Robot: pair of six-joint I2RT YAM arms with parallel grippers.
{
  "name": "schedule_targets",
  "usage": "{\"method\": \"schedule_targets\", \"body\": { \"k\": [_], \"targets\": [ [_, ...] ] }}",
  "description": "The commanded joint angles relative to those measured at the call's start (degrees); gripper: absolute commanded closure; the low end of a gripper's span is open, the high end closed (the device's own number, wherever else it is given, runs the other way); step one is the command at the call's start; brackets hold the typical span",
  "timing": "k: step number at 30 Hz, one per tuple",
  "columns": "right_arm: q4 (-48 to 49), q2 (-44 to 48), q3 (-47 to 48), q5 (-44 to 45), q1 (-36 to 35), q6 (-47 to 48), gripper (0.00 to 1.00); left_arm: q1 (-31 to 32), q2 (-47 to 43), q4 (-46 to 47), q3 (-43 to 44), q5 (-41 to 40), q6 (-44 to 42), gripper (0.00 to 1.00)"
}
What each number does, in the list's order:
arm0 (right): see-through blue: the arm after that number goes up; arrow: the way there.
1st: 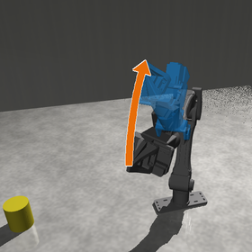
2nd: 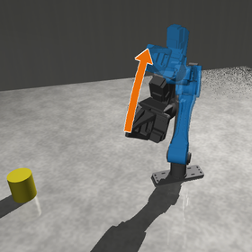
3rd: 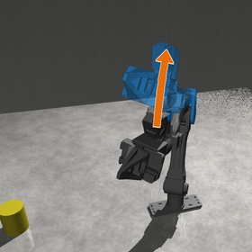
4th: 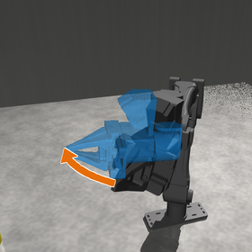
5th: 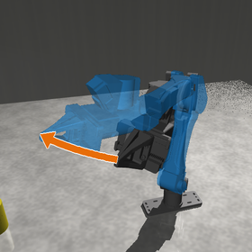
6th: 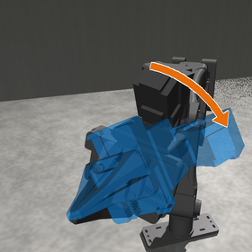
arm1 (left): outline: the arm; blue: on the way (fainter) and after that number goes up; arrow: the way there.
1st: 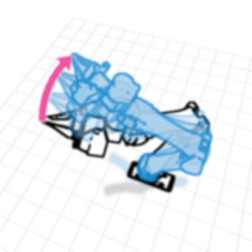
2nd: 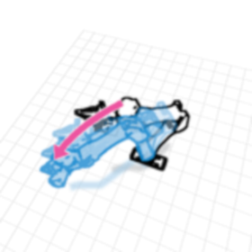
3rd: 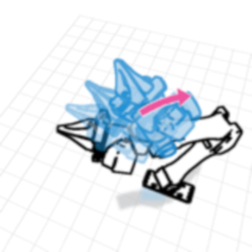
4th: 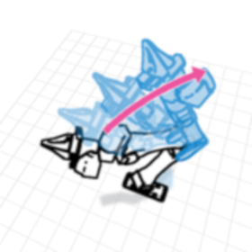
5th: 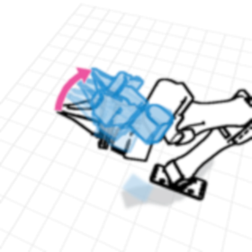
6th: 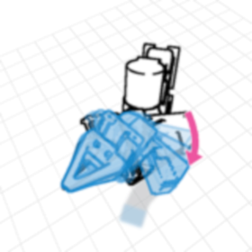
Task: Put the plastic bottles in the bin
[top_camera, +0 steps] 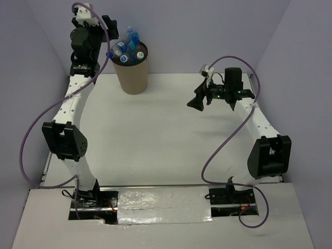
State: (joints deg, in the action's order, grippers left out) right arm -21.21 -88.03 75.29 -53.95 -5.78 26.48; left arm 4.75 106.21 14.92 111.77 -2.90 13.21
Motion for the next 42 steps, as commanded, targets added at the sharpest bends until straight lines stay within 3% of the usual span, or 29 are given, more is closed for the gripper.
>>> {"method": "schedule_targets", "body": {
  "k": [1, 3, 7, 9, 12, 15, 23, 27, 34, 42],
  "targets": [
    [3.9, 5.1, -2.2, 5.1, 0.2, -3.2, 0.0, -0.1, -7.5, 0.0, -3.7, 8.3, 4.1, 0.01],
    [6.3, 7.7, -4.1, 8.0, 0.2, -6.4, 0.0, -0.1, -11.9, 1.4, -6.7, 12.3, 6.8, 0.01],
    [9.3, 12.0, -6.2, 17.2, 0.3, -12.8, 0.0, 0.0, -16.8, 6.6, -14.4, 30.7, 17.8, 0.01],
    [9.8, 15.1, -7.3, 20.9, 0.4, -14.3, 0.0, 1.2, -18.8, 8.5, -16.5, 35.2, 21.7, 0.0],
    [9.8, 20.2, -11.4, 23.3, 0.5, -14.4, 0.0, 6.2, -20.9, 4.7, -17.1, 31.0, 18.7, 0.0],
    [9.4, 25.7, -14.5, 26.2, 0.6, -15.1, 0.0, 8.1, -22.9, 2.6, -18.2, 33.7, 22.1, 0.0],
    [1.5, 40.6, -20.3, 30.7, 0.7, -18.0, 0.0, 8.4, -42.2, -10.1, -34.7, 25.8, 14.7, 0.01],
    [-1.2, 50.1, -23.2, 33.0, 0.7, -17.3, 0.0, 8.4, -48.0, -14.6, -40.7, 26.3, 9.8, 0.01],
    [6.6, 62.4, -33.1, 37.3, 0.6, -16.8, 0.0, 8.2, -53.7, -11.0, -50.9, 27.9, 6.0, 0.01],
    [7.4, 64.1, -38.2, 37.0, 0.7, -18.2, 0.0, 7.9, -55.5, -12.3, -53.7, 30.5, 5.9, 0.01]
  ]
}}
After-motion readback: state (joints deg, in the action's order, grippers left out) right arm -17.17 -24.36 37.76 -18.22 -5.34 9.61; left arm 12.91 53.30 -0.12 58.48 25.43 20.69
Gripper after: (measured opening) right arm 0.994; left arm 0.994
